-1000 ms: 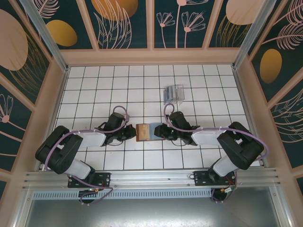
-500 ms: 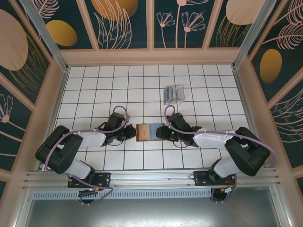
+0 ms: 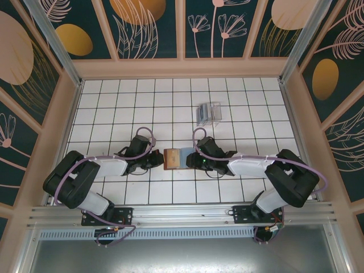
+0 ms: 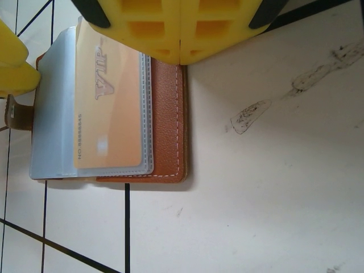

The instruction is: Put the credit cards into the card holder

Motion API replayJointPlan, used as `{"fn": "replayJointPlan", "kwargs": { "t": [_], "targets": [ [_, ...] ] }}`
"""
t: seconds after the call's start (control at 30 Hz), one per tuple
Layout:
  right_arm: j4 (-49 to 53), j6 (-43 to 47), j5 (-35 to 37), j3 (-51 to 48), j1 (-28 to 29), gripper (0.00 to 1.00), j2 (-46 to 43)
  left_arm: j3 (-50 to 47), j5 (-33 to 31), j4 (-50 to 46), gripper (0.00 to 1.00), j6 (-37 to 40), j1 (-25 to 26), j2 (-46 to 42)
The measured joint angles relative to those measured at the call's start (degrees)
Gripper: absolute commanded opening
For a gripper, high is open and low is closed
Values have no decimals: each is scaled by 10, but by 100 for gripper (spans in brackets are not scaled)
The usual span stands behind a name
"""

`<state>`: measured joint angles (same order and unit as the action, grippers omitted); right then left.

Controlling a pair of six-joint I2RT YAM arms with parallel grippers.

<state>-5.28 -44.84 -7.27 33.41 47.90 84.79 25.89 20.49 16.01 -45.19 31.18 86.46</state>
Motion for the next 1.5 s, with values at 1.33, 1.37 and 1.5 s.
{"fn": "replayJointPlan", "kwargs": {
  "t": [1.33,1.37,1.5],
  "targets": [
    [12,30,-2,15,6,20,-1,9,5,1,4,0,0,12],
    [12,30,-2,15,6,20,-1,9,5,1,5,0,0,12],
    [9,32,-5,15,7,19,-2,9,4,1,18,1,0,12]
  ]
}}
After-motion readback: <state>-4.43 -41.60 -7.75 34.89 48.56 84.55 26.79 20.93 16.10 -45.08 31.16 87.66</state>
